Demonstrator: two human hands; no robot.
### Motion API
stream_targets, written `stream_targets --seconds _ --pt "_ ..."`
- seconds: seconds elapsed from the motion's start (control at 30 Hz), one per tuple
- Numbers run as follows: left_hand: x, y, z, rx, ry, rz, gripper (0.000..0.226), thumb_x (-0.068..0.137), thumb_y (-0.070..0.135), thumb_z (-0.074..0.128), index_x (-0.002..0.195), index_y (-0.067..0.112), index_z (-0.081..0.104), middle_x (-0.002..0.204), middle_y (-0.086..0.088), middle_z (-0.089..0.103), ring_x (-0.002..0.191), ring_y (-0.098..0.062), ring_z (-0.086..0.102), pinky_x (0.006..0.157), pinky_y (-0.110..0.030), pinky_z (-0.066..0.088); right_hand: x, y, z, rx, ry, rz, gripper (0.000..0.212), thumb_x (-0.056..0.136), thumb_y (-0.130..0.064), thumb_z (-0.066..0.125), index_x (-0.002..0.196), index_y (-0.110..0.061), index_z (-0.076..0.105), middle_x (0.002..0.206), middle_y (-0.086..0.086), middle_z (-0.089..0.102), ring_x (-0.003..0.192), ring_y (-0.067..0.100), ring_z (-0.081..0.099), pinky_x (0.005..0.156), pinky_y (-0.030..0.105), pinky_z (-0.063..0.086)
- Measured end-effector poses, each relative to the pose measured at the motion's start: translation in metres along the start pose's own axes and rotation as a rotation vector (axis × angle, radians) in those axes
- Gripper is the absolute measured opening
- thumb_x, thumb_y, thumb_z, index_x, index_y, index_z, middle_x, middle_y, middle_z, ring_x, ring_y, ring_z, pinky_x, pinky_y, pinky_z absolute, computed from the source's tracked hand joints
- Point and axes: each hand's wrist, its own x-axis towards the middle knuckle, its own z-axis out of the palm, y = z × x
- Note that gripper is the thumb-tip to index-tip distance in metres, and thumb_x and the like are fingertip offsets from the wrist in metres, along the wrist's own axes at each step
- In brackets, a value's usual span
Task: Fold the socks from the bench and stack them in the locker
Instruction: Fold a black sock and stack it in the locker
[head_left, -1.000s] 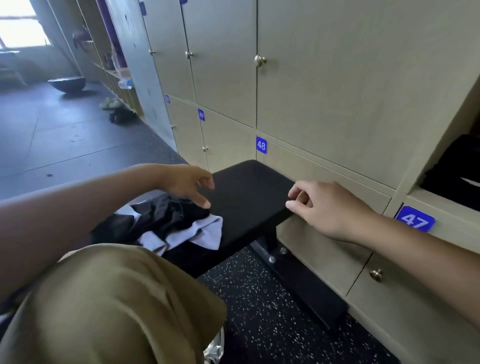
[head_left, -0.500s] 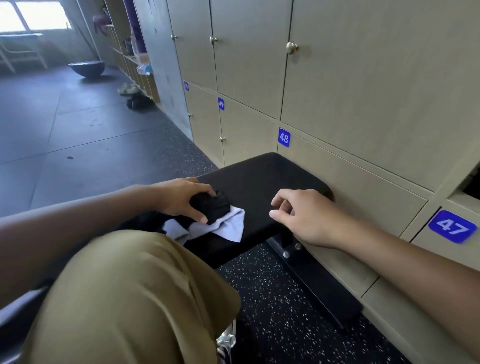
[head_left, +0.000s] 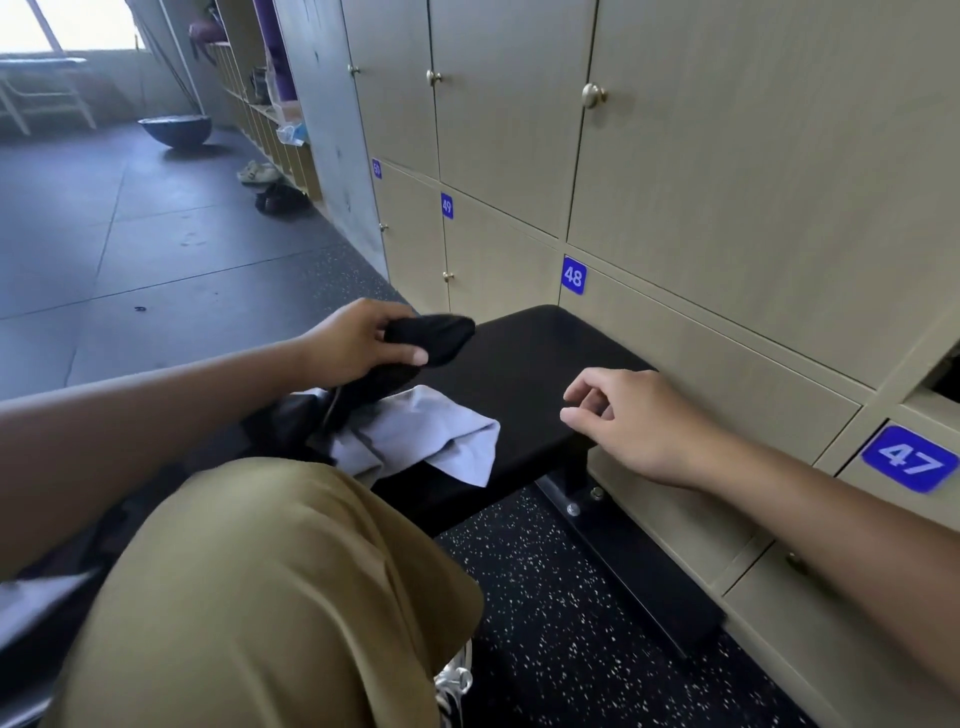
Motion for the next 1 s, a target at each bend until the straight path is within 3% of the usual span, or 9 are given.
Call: stream_targets --seconds 0.07,0.13,0.3,0.43,0.63,0.83,0.9,1.0 --pt "0.005 0.013 -0.004 -0.14 0.046 -0.017 0.013 0.087 0.022 0.08 0.096 0.018 0.071 0.082 -0.002 0.072 0.076 -0.01 0.068 0.079 -0.029 0.053 0.0 -0.001 -0.004 0.064 0.033 0.013 0.015 0.095 -0.042 0.063 0.1 -0.028 0.066 0.084 -0.014 0.066 0.077 0.003 0.06 0.078 0.031 0.052" --pt "0.009 0.029 -0.005 -0.228 0.066 -0.032 0.028 0.089 0.024 0.078 0.108 0.005 0.07 0.098 -0.019 0.075 0.086 -0.021 0.074 0.087 -0.035 0.056 0.0 -0.004 -0.009 0.15 0.074 0.025 0.013 0.095 -0.04 0.063 0.096 -0.028 0.067 0.082 -0.013 0.067 0.075 0.003 0.061 0.075 0.028 0.049" --pt "0.014 0.069 0.008 -0.564 0.056 -0.046 0.03 0.094 0.021 0.072 0.122 0.011 0.069 0.113 -0.017 0.076 0.103 -0.028 0.075 0.095 -0.037 0.058 0.0 -0.011 -0.017 0.386 0.183 0.024 0.013 0.093 -0.04 0.065 0.103 -0.032 0.068 0.084 -0.015 0.071 0.082 0.006 0.07 0.084 0.03 0.053" --pt "0.018 0.1 0.031 -0.752 0.046 -0.096 0.03 0.097 0.023 0.069 0.123 0.007 0.068 0.112 -0.016 0.076 0.102 -0.027 0.075 0.092 -0.036 0.06 -0.007 -0.022 -0.024 0.486 0.307 -0.059 0.037 0.091 -0.037 0.072 0.125 -0.033 0.06 0.116 -0.018 0.065 0.091 -0.001 0.066 0.077 0.009 0.045" --pt "0.027 0.14 0.049 -0.94 0.056 -0.189 0.039 0.096 0.032 0.07 0.124 0.004 0.067 0.107 -0.014 0.076 0.094 -0.027 0.076 0.083 -0.038 0.062 -0.018 -0.034 -0.028 0.556 0.284 -0.167 0.061 0.076 -0.047 0.082 0.13 -0.037 0.054 0.128 -0.021 0.058 0.112 -0.002 0.058 0.095 0.036 0.055" --pt "0.041 0.174 0.066 -1.146 0.214 -0.315 0.038 0.095 0.028 0.073 0.12 0.0 0.067 0.111 -0.019 0.075 0.093 -0.033 0.076 0.08 -0.041 0.062 -0.024 -0.026 -0.032 0.481 0.298 -0.171 0.1 0.065 -0.048 0.091 0.147 -0.039 0.035 0.144 -0.022 0.047 0.133 -0.004 0.044 0.109 0.037 0.046" --pt "0.045 0.18 0.071 -1.211 0.238 -0.342 0.039 0.095 0.029 0.073 0.119 -0.001 0.067 0.108 -0.02 0.075 0.085 -0.032 0.076 0.072 -0.039 0.063 -0.028 -0.022 -0.034 0.422 0.374 -0.159 0.093 0.069 -0.041 0.09 0.143 -0.041 0.034 0.142 -0.025 0.046 0.133 -0.003 0.044 0.11 0.035 0.045" --pt "0.047 0.189 0.076 -1.217 0.188 -0.348 0.038 0.095 0.037 0.071 0.114 0.004 0.068 0.093 -0.01 0.075 0.069 -0.022 0.074 0.064 -0.035 0.064 -0.034 -0.015 -0.042 0.37 0.495 -0.107 0.056 0.082 -0.035 0.082 0.125 -0.038 0.047 0.126 -0.025 0.056 0.114 0.005 0.059 0.1 0.035 0.05"
